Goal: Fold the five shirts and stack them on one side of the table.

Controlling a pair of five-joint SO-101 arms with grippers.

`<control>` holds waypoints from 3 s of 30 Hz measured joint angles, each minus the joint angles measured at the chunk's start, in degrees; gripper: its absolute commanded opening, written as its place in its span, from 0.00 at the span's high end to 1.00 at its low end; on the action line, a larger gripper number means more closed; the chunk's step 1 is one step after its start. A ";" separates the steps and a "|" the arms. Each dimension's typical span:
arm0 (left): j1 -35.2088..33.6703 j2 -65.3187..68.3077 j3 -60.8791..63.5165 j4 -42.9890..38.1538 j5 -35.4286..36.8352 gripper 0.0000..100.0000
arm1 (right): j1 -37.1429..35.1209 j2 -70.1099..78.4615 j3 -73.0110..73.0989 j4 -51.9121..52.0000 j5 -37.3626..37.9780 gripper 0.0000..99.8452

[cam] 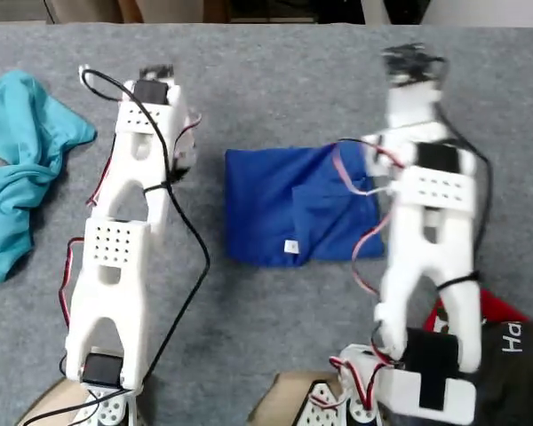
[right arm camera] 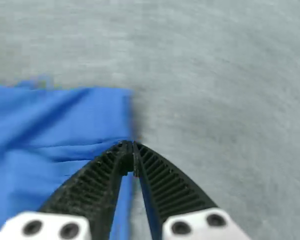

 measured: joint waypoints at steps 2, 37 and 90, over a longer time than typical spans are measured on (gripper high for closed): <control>0.00 0.00 2.64 -0.79 -2.20 0.98 | -4.04 0.00 -0.18 1.49 0.35 1.00; -0.70 0.18 7.65 -7.65 -3.60 0.98 | -12.92 44.48 -38.68 27.60 0.44 1.00; 15.47 -3.52 -3.60 -4.75 0.88 0.98 | 14.24 -19.78 36.13 -2.02 17.32 1.00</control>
